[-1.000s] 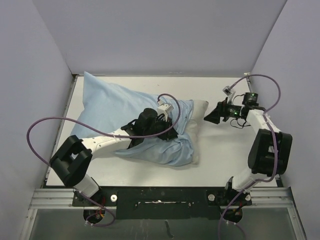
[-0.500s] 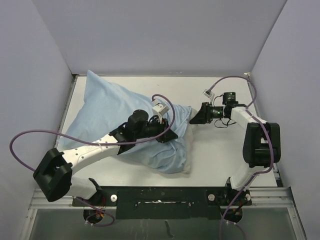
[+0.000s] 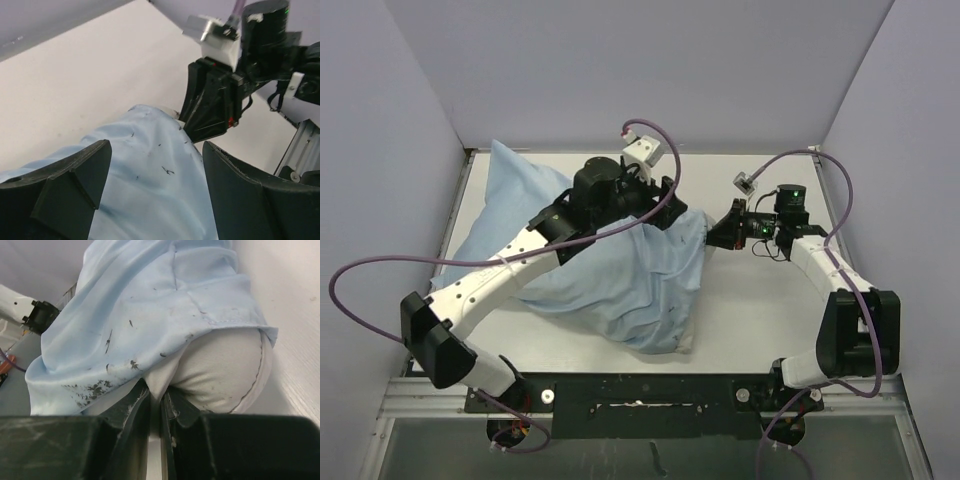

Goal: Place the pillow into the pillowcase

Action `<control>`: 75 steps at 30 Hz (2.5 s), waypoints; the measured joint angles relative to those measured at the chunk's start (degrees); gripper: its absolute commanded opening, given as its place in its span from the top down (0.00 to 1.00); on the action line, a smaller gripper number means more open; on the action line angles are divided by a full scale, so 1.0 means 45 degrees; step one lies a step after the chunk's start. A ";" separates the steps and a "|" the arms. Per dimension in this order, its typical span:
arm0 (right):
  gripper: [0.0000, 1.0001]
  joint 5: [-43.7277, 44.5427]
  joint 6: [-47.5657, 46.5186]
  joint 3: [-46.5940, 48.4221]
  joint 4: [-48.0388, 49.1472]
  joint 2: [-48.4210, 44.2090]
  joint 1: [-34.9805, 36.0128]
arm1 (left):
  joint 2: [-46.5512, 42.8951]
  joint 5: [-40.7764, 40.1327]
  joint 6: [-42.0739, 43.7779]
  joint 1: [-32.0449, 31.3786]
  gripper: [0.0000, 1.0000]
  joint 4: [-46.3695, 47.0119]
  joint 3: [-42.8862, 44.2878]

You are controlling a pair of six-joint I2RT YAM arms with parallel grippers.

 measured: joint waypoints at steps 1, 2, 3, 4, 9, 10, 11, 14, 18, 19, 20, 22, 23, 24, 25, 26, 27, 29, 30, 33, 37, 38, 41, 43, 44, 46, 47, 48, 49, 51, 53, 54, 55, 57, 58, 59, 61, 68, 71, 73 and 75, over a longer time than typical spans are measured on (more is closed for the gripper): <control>0.97 -0.0233 0.0005 -0.0214 0.0228 -0.0219 -0.0034 | 0.0355 -0.0015 0.0121 -0.0058 0.27 -0.0141 0.0243; 0.97 -0.0457 0.0029 -0.0379 0.0437 -0.0340 -0.0087 | 0.0777 -0.0010 0.0238 -0.0092 0.27 -0.0321 0.0350; 0.97 -0.0656 0.0049 -0.0486 0.0602 -0.0364 -0.0160 | 0.0942 0.0000 0.0272 -0.0131 0.27 -0.0423 0.0350; 0.98 -0.0782 0.0083 -0.0554 0.0748 -0.0340 -0.0233 | 0.1258 0.0083 0.0325 -0.0146 0.28 -0.0675 0.0350; 0.98 -0.1171 0.0136 -0.0607 0.1054 -0.0024 -0.0330 | 0.2346 0.0559 0.0457 -0.0160 0.28 -0.1345 0.0345; 0.98 -0.1229 0.0141 -0.0607 0.1088 0.0039 -0.0330 | 0.2404 0.0670 0.0461 -0.0136 0.28 -0.1365 0.0345; 0.98 -0.1277 0.0136 -0.0607 0.1122 0.0073 -0.0330 | 0.2419 0.0753 0.0457 -0.0117 0.28 -0.1360 0.0345; 0.98 -0.1365 0.0126 -0.0607 0.1146 0.0136 -0.0330 | 0.2424 0.1132 0.0437 0.0015 0.28 -0.1277 0.0345; 0.98 -0.1511 0.0068 -0.0607 0.1141 0.0141 -0.0359 | 0.2463 0.1763 0.0155 0.0345 0.29 -0.1156 0.0335; 0.98 -0.1525 0.0034 -0.0607 0.1141 0.0141 -0.0408 | 0.2472 0.1938 0.0039 0.0457 0.30 -0.1064 0.0325; 0.98 -0.1525 0.0024 -0.0607 0.1141 0.0141 -0.0413 | 0.2472 0.2113 -0.0117 0.0573 0.31 -0.0942 0.0296; 0.98 -0.1530 -0.0005 -0.0607 0.1141 0.0170 -0.0442 | 0.2472 0.2380 -0.0282 0.0753 0.34 -0.0719 0.0243; 0.98 -0.1549 -0.0015 -0.0607 0.1141 0.0199 -0.0471 | 0.2492 0.2463 -0.0359 0.0826 0.36 -0.0646 0.0238; 0.98 -0.1588 -0.0019 -0.0607 0.1141 0.0248 -0.0505 | 0.2521 0.2521 -0.0413 0.0884 0.37 -0.0563 0.0238; 0.98 -0.1608 -0.0019 -0.0607 0.1141 0.0301 -0.0544 | 0.2555 0.2565 -0.0432 0.0908 0.38 -0.0534 0.0238; 0.98 -0.1613 -0.0019 -0.0607 0.1132 0.0340 -0.0573 | 0.2608 0.2584 -0.0442 0.0913 0.39 -0.0529 0.0238; 0.98 -0.1613 -0.0019 -0.0607 0.1122 0.0350 -0.0602 | 0.2691 0.2599 -0.0432 0.0903 0.40 -0.0554 0.0243; 0.98 -0.1622 -0.0024 -0.0607 0.1132 0.0350 -0.0651 | 0.2895 0.2555 -0.0335 0.0835 0.41 -0.0690 0.0277; 0.98 -0.1622 -0.0024 -0.0607 0.1127 0.0350 -0.0656 | 0.3007 0.2506 -0.0257 0.0787 0.41 -0.0797 0.0316; 0.98 -0.1622 -0.0024 -0.0607 0.1122 0.0350 -0.0665 | 0.3419 0.2283 -0.0005 0.0578 0.41 -0.1307 0.0573; 0.98 -0.1617 -0.0029 -0.0607 0.1107 0.0350 -0.0665 | 0.3954 0.2171 0.0209 0.0291 0.41 -0.1715 0.1287; 0.98 -0.1617 -0.0029 -0.0607 0.1103 0.0350 -0.0670 | 0.4104 0.2171 0.0228 0.0219 0.41 -0.1763 0.1520; 0.98 -0.1617 -0.0044 -0.0607 0.1103 0.0350 -0.0680 | 0.4609 0.2176 0.0282 -0.0015 0.50 -0.1909 0.2268; 0.98 -0.1622 -0.0058 -0.0607 0.1098 0.0350 -0.0704 | 0.4988 0.2186 0.0330 -0.0146 0.70 -0.2001 0.2749; 0.98 -0.1622 -0.0058 -0.0607 0.1093 0.0350 -0.0724 | 0.5187 0.2191 0.0398 -0.0175 0.80 -0.2084 0.2958; 0.98 -0.1622 -0.0063 -0.0607 0.1078 0.0350 -0.0748 | 0.5537 0.2220 0.0515 -0.0209 0.97 -0.2317 0.3293; 0.98 -0.1617 -0.0063 -0.0607 0.1064 0.0350 -0.0748 | 0.5756 0.2268 0.0583 -0.0199 1.00 -0.2477 0.3526; 0.98 -0.1613 -0.0068 -0.0607 0.1049 0.0350 -0.0748 | 0.5974 0.2346 0.0588 -0.0180 1.00 -0.2633 0.3779; 0.98 -0.1608 -0.0073 -0.0607 0.1049 0.0350 -0.0763 | 0.6154 0.2433 0.0578 -0.0165 1.00 -0.2773 0.4022; 0.98 -0.1608 -0.0087 -0.0607 0.1044 0.0350 -0.0816 | 0.6523 0.2705 0.0563 -0.0146 1.00 -0.3167 0.4716; 0.98 -0.1574 -0.0228 -0.0559 0.0937 0.0350 -0.0831 | 0.6858 0.3099 0.0457 -0.0136 1.00 -0.3415 0.5741; 0.98 -0.1501 -0.0393 -0.0447 0.0724 0.0350 -0.0806 | 0.6946 0.3264 0.0379 -0.0136 1.00 -0.3429 0.6115; 0.98 -0.1350 -0.0695 -0.0151 0.0248 0.0350 -0.0748 | 0.7038 0.3478 0.0219 -0.0141 1.00 -0.3424 0.6659; 0.98 -0.0928 -0.1428 0.0981 -0.0889 0.0350 -0.0525 | 0.7320 0.3915 -0.0068 -0.0155 1.00 -0.3337 0.8097; 0.98 -0.0714 -0.1724 0.1836 -0.1365 0.0355 -0.0393 | 0.7577 0.4153 -0.0219 -0.0160 1.00 -0.3332 0.9219; 0.98 -0.0529 -0.1933 0.2769 -0.1569 0.0379 -0.0296 | 0.7820 0.4318 -0.0296 -0.0165 1.00 -0.3269 1.0253; 0.96 -0.0257 -0.2273 0.5343 -0.1919 0.0656 -0.0199 | 0.8048 0.4503 -0.0350 -0.0151 1.00 -0.3162 1.2080; 0.66 -0.0622 -0.5702 0.7499 -0.1137 -0.0335 0.0899 | 0.4250 0.5425 0.0937 -0.0194 0.86 -0.0505 0.7936; 0.65 -0.0418 -0.9525 0.5557 -0.3031 -0.0937 0.2157 | 0.1039 0.5474 0.1243 -0.0350 0.85 0.1540 0.2142; 0.58 0.0136 -1.2099 0.4498 -0.5051 -0.0534 0.2642 | -0.0709 0.5319 0.1258 -0.0457 0.85 0.2832 -0.1739; 0.39 0.0865 -1.4168 0.3905 -0.7252 0.0311 0.2686 | -0.1433 0.5124 0.1171 -0.0515 0.85 0.3453 -0.4284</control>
